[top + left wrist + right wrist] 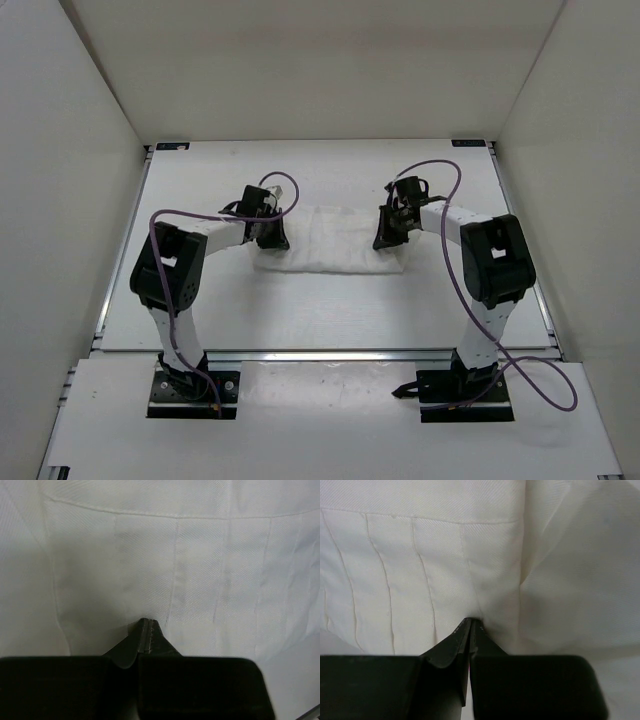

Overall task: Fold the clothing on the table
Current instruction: Fold the skirt

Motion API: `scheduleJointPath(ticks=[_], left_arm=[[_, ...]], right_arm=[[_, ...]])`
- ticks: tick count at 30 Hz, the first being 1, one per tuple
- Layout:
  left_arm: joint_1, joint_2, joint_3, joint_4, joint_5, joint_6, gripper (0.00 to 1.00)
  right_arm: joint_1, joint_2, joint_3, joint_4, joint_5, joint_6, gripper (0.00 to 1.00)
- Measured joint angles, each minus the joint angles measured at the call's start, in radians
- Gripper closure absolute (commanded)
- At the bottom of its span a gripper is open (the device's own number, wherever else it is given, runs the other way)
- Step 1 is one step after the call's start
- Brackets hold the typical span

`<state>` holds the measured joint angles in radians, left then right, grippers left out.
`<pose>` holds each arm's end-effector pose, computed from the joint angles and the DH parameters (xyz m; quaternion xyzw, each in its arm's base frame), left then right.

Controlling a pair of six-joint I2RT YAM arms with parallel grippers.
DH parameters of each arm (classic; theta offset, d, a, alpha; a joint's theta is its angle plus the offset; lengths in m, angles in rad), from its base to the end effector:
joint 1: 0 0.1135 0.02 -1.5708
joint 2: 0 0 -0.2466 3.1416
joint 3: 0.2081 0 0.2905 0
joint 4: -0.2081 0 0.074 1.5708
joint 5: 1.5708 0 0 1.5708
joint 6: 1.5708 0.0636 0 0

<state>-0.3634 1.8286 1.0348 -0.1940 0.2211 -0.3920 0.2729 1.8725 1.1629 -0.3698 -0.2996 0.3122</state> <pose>0.3688 -0.1552 0.0778 0.0181 0.9523 -0.2036 0.2265 0.3913 0.1290 0.0905 -0.0174 0.9596 0.2080 0.1885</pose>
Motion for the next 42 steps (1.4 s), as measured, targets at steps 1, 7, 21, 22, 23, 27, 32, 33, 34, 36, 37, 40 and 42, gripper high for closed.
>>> scheduleJointPath(ticks=[1,7,21,22,23,27,32,33,34,36,37,40,42], left_arm=[[0.008,0.028,0.035,-0.004,0.003,0.003,1.00],[0.038,0.132,0.163,-0.011,0.059,0.009,1.00],[0.059,0.163,0.363,-0.122,0.054,0.105,0.01],[0.061,0.148,0.363,-0.122,0.047,0.109,0.01],[0.064,0.132,0.363,-0.122,0.039,0.116,0.01],[0.081,0.057,0.334,-0.124,0.004,0.134,0.01],[0.089,-0.027,0.230,-0.137,-0.055,0.148,0.02],[0.089,-0.033,0.211,-0.139,-0.058,0.148,0.05],[0.090,-0.034,0.199,-0.143,-0.060,0.146,0.08],[0.092,-0.034,0.175,-0.150,-0.065,0.146,0.09],[0.091,-0.034,0.167,-0.156,-0.067,0.147,0.09],[0.089,-0.034,0.156,-0.161,-0.075,0.145,0.03],[0.087,-0.034,0.154,-0.161,-0.079,0.140,0.03]], right_arm=[[-0.010,0.017,0.023,-0.003,0.001,-0.006,1.00],[-0.075,0.088,0.114,-0.005,-0.029,-0.029,1.00],[-0.178,0.100,0.422,-0.172,-0.010,-0.131,0.26],[-0.187,0.062,0.394,-0.157,-0.010,-0.137,0.24],[-0.198,0.019,0.357,-0.151,-0.008,-0.138,0.22],[-0.253,-0.156,0.144,-0.129,-0.019,-0.140,0.21],[-0.272,-0.220,-0.076,-0.095,-0.048,-0.124,0.22],[-0.269,-0.220,-0.113,-0.087,-0.065,-0.118,0.22],[-0.267,-0.220,-0.145,-0.079,-0.081,-0.111,0.22],[-0.266,-0.230,-0.198,-0.060,-0.112,-0.097,0.22],[-0.266,-0.240,-0.216,-0.050,-0.122,-0.092,0.22],[-0.268,-0.272,-0.232,-0.021,-0.138,-0.083,0.22],[-0.268,-0.288,-0.230,0.014,-0.144,-0.083,0.22]])
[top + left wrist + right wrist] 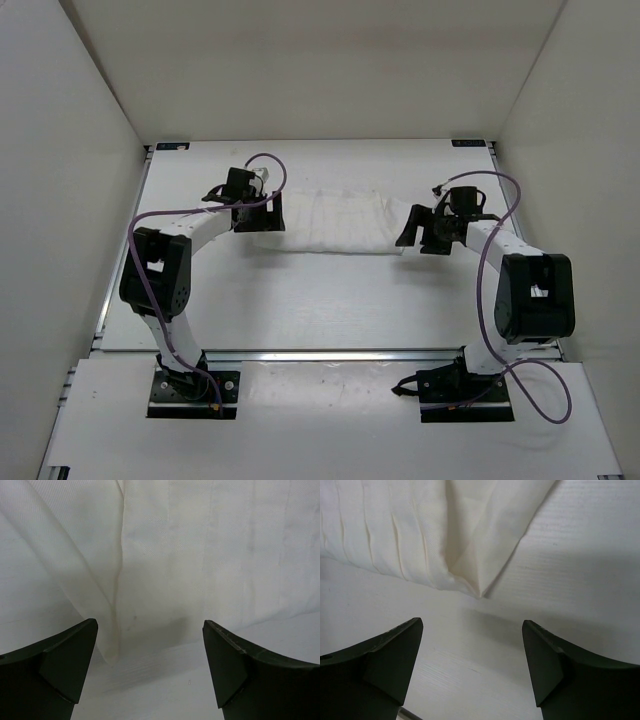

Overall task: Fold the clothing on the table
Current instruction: Fold the skirt

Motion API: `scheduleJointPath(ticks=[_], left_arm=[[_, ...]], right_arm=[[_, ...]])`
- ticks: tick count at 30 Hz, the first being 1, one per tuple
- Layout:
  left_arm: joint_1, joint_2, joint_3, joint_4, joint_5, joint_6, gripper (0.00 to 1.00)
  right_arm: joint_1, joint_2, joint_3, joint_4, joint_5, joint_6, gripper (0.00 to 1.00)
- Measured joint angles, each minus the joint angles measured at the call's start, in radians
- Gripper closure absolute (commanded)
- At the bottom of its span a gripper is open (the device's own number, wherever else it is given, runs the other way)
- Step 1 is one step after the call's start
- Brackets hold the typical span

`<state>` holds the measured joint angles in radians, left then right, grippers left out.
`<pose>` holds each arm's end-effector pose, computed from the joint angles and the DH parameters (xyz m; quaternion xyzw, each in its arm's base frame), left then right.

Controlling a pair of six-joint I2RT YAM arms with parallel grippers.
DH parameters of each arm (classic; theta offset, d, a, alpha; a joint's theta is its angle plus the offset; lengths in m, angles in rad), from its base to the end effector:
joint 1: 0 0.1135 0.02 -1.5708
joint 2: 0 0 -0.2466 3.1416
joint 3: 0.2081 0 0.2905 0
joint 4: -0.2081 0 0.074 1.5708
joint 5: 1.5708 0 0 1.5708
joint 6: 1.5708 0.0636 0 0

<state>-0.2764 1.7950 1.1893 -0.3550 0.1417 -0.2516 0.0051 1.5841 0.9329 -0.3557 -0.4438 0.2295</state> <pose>0.4027 -0.1236 0.1292 0.0331 0.9511 -0.1434 0.2716 0.3558 0.0291 0.1244 0.0441 0.9379 0.2417 0.2448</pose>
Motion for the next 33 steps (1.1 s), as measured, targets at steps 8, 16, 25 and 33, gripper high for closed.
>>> scheduleJointPath(ticks=[8,16,25,33], left_arm=[[-0.002,0.000,0.002,0.000,-0.024,0.000,0.04],[0.000,0.033,0.064,0.004,-0.041,0.001,0.21],[-0.003,0.117,0.118,-0.005,-0.074,0.014,0.50],[-0.002,0.175,0.161,-0.046,-0.099,0.035,0.78]], right_arm=[[0.010,0.038,0.053,0.035,0.014,0.003,0.23],[0.041,0.174,0.126,0.047,0.056,0.003,0.26],[0.067,0.275,0.249,0.021,0.094,-0.016,0.33],[0.100,0.347,0.327,-0.006,0.137,-0.041,0.61]])
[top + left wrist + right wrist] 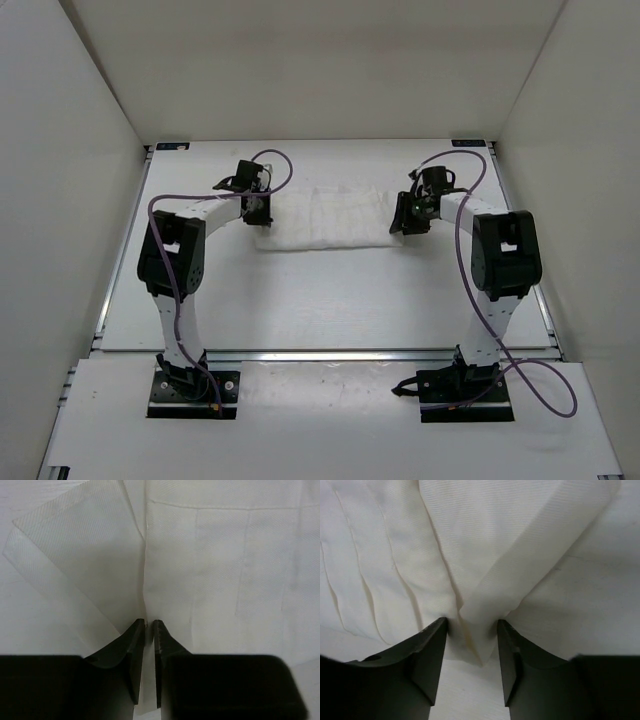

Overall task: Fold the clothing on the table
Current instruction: Fold the skirt

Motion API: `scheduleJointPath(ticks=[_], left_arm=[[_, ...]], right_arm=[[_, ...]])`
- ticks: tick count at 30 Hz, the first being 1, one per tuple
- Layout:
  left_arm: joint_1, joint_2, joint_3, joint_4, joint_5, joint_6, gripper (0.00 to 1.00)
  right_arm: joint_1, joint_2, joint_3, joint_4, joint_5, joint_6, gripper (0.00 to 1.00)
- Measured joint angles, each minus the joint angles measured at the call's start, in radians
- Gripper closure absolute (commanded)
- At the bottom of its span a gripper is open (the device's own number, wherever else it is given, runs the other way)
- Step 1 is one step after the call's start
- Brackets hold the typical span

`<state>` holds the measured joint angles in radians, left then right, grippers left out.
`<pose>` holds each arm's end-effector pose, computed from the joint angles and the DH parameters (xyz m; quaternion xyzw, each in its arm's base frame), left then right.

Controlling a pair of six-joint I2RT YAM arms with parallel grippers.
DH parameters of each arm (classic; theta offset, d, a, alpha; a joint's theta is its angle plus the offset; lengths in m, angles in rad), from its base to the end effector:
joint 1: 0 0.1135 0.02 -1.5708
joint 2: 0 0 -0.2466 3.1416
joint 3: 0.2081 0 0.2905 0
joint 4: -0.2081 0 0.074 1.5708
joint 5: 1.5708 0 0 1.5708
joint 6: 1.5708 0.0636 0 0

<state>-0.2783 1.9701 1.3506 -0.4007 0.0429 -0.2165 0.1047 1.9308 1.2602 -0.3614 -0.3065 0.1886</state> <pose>0.4359 -0.1274 0.1073 0.0356 0.9615 -0.0866 0.2584 0.4315 0.0646 0.0991 -0.0006 0.9535 0.1840 0.2387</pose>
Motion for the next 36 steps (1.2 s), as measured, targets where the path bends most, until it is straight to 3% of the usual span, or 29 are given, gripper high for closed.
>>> scheduleJointPath(ticks=[2,4,9,15,24,29,36], left_arm=[[-0.001,0.009,0.016,-0.010,-0.003,0.004,0.84],[-0.002,0.018,0.031,-0.019,-0.003,0.006,0.89],[-0.008,0.051,0.060,-0.037,-0.002,0.009,1.00],[-0.018,0.115,0.132,-0.084,0.023,0.010,1.00],[-0.085,0.153,0.175,-0.076,0.071,-0.049,1.00],[-0.126,0.162,0.175,-0.045,0.115,-0.097,1.00],[-0.133,0.168,0.151,0.021,0.201,-0.171,1.00]], right_arm=[[0.006,0.003,0.000,0.000,0.003,0.001,0.66],[0.012,0.007,0.000,0.005,0.004,0.003,0.80],[0.014,0.024,0.010,0.002,0.006,0.015,0.99],[0.003,0.026,0.037,-0.037,0.035,0.010,1.00],[-0.004,-0.033,0.240,-0.134,0.008,-0.021,1.00],[0.069,-0.093,0.293,-0.116,-0.078,-0.014,1.00],[0.240,-0.130,0.241,-0.014,-0.190,0.027,1.00]])
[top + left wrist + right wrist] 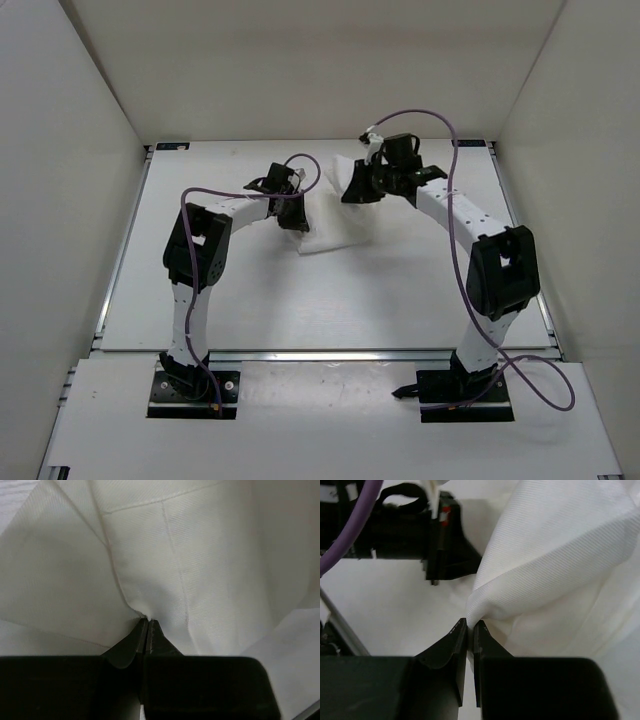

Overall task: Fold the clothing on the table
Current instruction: Fold the skirt

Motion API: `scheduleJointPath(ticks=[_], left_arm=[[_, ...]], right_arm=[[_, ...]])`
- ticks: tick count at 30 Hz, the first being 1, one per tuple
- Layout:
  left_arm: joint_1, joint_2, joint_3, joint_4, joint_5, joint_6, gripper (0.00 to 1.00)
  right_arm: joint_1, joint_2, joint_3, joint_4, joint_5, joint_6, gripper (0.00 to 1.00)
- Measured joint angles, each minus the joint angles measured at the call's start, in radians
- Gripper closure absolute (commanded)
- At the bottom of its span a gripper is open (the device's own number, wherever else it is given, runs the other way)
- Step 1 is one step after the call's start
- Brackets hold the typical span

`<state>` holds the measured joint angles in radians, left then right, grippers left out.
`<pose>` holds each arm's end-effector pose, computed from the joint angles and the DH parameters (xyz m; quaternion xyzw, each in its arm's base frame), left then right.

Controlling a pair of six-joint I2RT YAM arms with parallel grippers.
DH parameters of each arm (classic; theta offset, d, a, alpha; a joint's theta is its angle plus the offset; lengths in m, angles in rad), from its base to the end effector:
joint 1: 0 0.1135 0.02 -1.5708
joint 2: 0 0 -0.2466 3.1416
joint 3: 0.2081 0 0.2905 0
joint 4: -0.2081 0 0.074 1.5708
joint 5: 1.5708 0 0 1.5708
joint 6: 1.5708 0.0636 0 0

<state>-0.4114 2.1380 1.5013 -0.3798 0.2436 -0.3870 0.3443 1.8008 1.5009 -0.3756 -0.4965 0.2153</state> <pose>0.4413 -0.2093 0.0854 0.0449 0.9542 -0.2132 0.2048 0.4293 0.1861 0.2457 -0.1624 0.8652 0.3288 0.3421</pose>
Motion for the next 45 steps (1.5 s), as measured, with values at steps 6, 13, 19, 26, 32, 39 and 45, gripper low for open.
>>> scheduleJointPath(ticks=[6,13,19,26,32,39,45], left_arm=[[0.028,-0.003,-0.051,0.078,0.096,-0.059,1.00],[0.032,-0.013,-0.103,0.149,0.152,-0.090,1.00],[0.034,-0.017,-0.128,0.182,0.180,-0.111,1.00],[0.054,-0.019,-0.152,0.209,0.225,-0.136,1.00],[0.075,-0.093,-0.233,0.207,0.190,-0.159,0.79],[0.174,-0.319,-0.285,0.204,0.128,-0.183,0.51],[0.218,-0.486,-0.236,0.235,0.055,-0.182,0.52]], right_arm=[[0.080,0.008,-0.075,0.078,-0.061,0.060,1.00],[0.116,0.084,-0.072,0.193,-0.107,0.143,1.00],[0.173,0.175,-0.016,0.216,-0.130,0.165,1.00],[0.183,0.219,-0.015,0.250,-0.171,0.201,0.94],[0.167,0.237,0.020,0.178,-0.174,0.203,0.53],[0.109,0.093,0.022,0.172,-0.152,0.201,0.40],[0.020,-0.060,-0.017,0.205,-0.084,0.151,0.98]])
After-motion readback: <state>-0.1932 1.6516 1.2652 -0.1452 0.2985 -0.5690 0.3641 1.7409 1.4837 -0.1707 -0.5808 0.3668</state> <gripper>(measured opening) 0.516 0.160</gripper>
